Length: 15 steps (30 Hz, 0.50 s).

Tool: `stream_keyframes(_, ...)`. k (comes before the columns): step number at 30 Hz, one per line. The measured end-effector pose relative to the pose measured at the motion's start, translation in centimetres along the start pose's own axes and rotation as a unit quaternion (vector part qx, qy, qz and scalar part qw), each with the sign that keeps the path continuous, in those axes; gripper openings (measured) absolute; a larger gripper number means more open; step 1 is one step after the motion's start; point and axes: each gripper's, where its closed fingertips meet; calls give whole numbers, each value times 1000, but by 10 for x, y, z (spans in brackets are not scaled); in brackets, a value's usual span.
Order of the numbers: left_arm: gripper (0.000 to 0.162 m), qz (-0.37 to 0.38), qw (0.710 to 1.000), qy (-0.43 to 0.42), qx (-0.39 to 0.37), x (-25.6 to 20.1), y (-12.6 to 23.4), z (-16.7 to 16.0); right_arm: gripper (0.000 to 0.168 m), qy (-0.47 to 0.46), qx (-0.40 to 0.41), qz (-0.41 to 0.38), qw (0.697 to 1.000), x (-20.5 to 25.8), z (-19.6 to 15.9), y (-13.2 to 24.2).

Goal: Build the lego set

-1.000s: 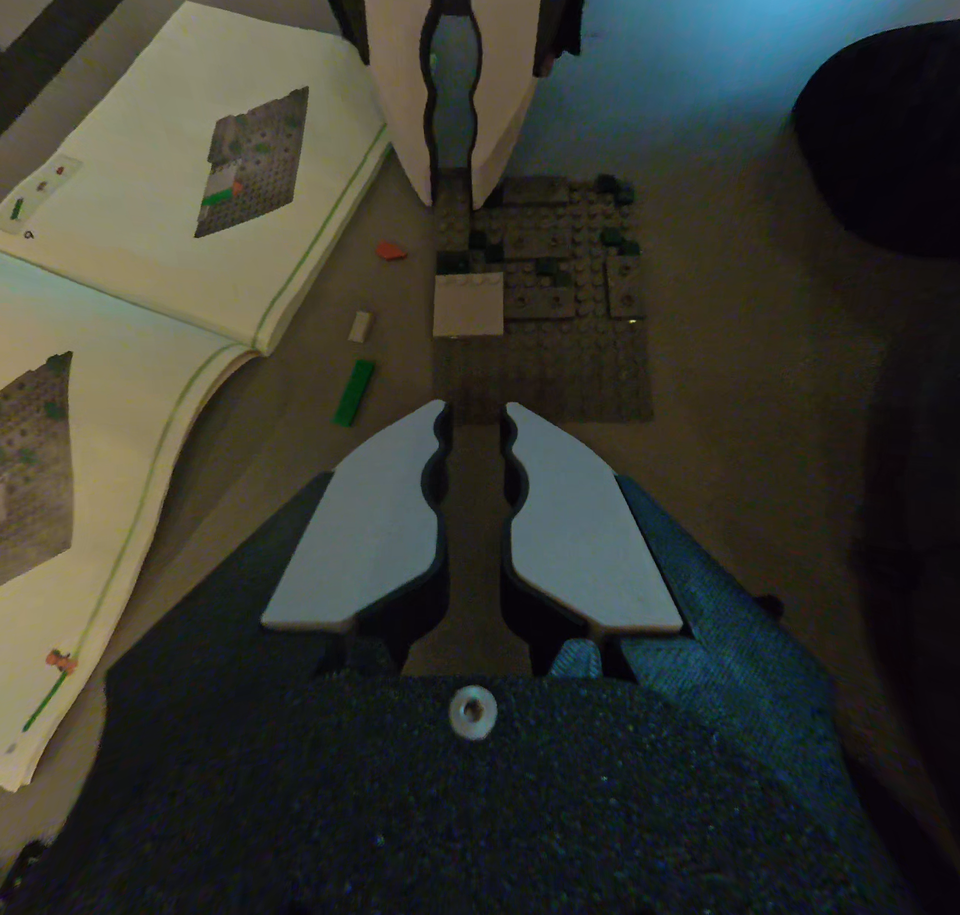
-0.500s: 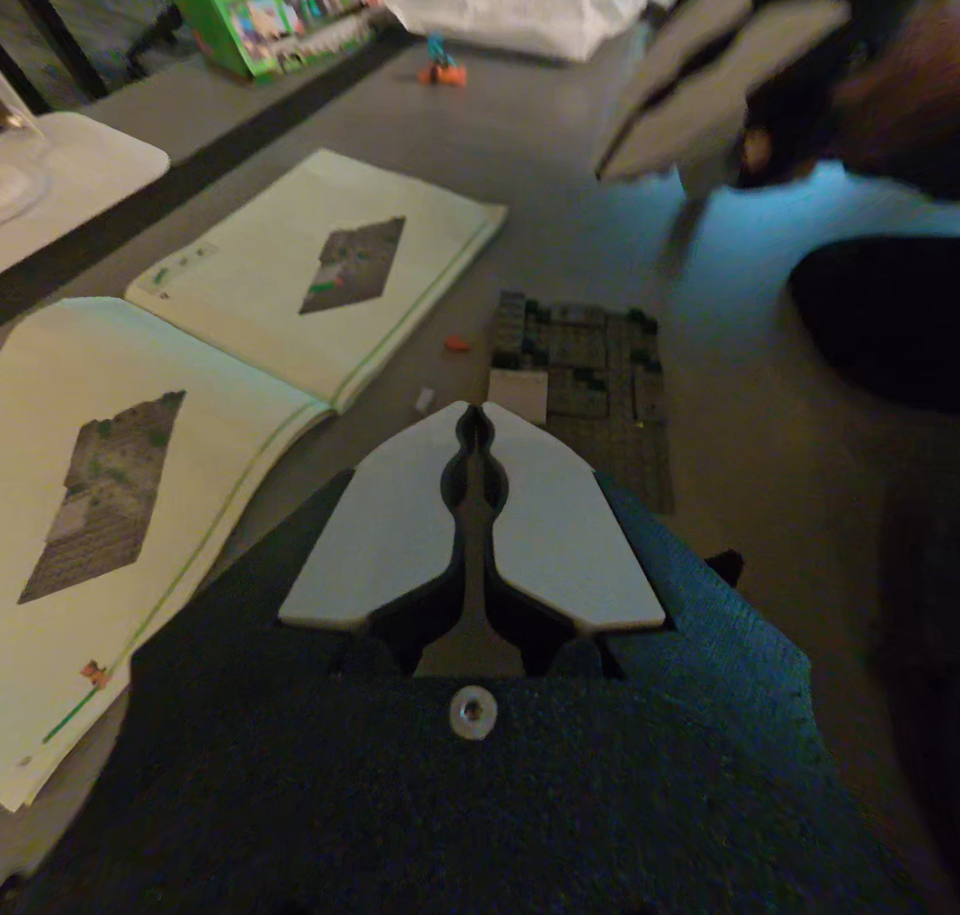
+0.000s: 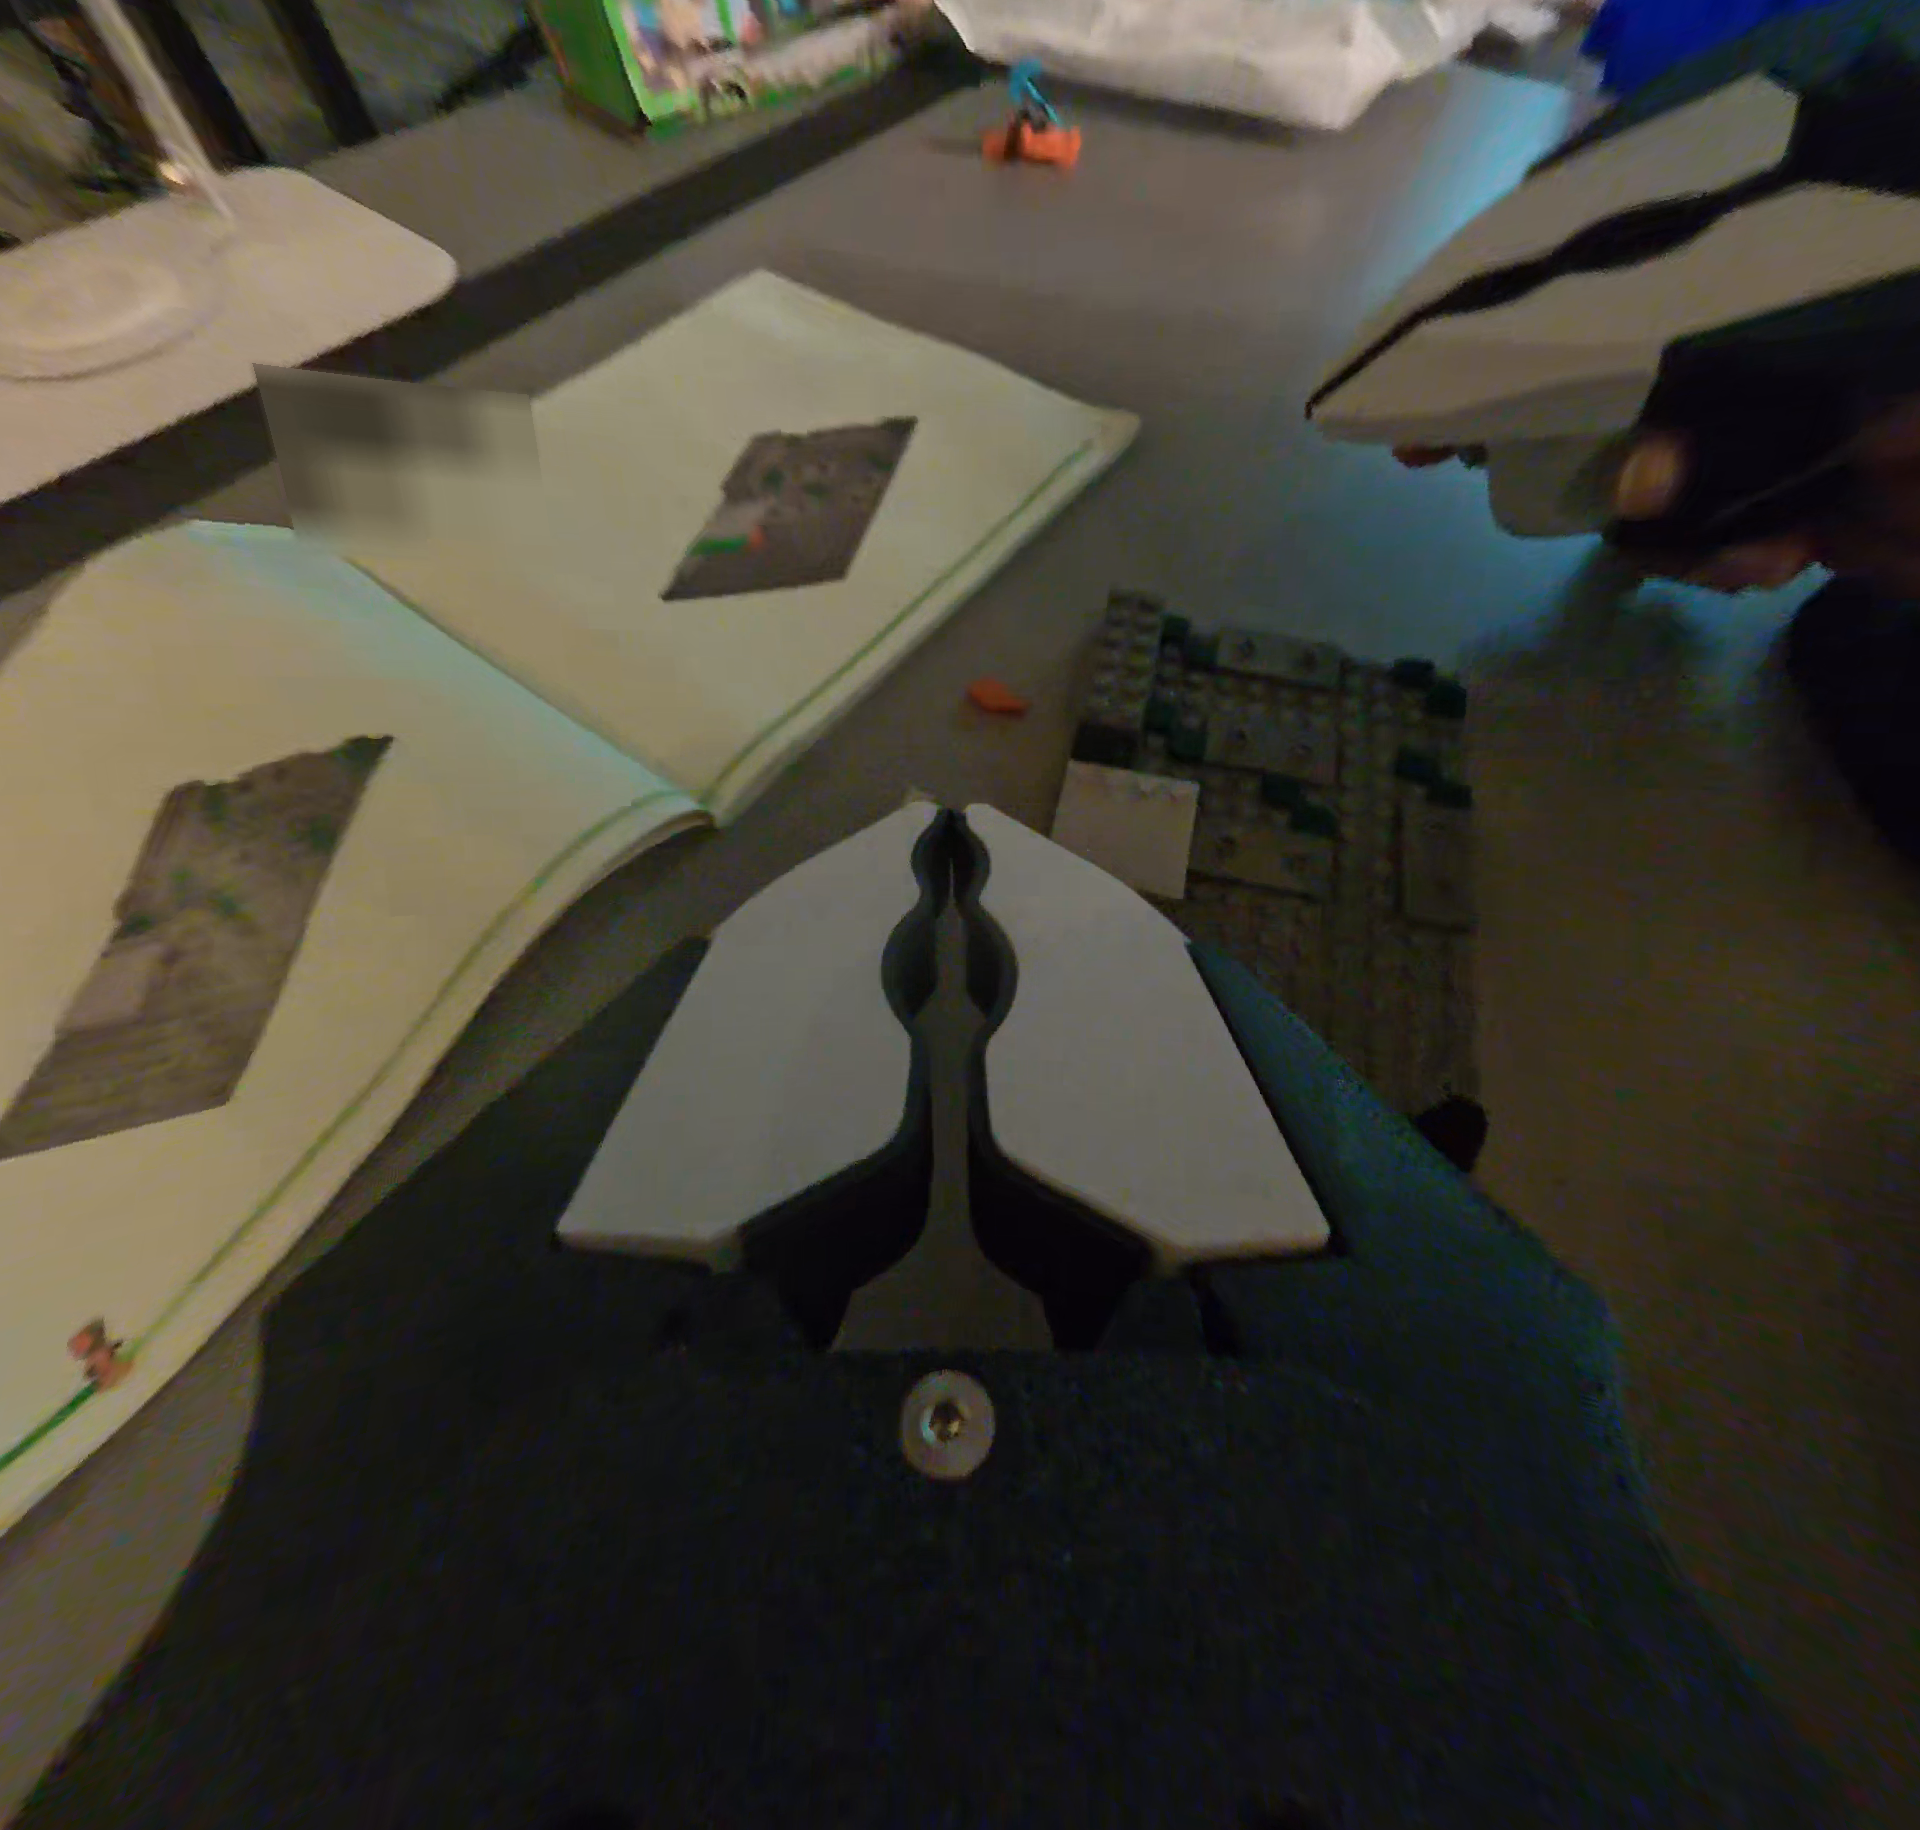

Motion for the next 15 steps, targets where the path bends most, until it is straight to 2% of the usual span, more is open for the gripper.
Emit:
stream_keyframes(7, 0, -2, 997, -57, 53, 7, -20, 0, 0, -1, -4, 28, 1000, 7, 2, -1)
stream_keyframes(10, 13, -29, 995, -44, 79, 11, -29, -9, 0, 0, -3, 40, 999, 11, 2, 0)
stream_keyframes(15, 16, -42, 993, -63, 91, 14, -37, -9, 0, -4, -5, 62, 998, 17, 3, 4)
Point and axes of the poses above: each gripper's, where its closed fingertips meet, y back along the fingers, z out of its top, x = y × z across the jaws, and after that the axes turned 5 degrees about x, right-handed
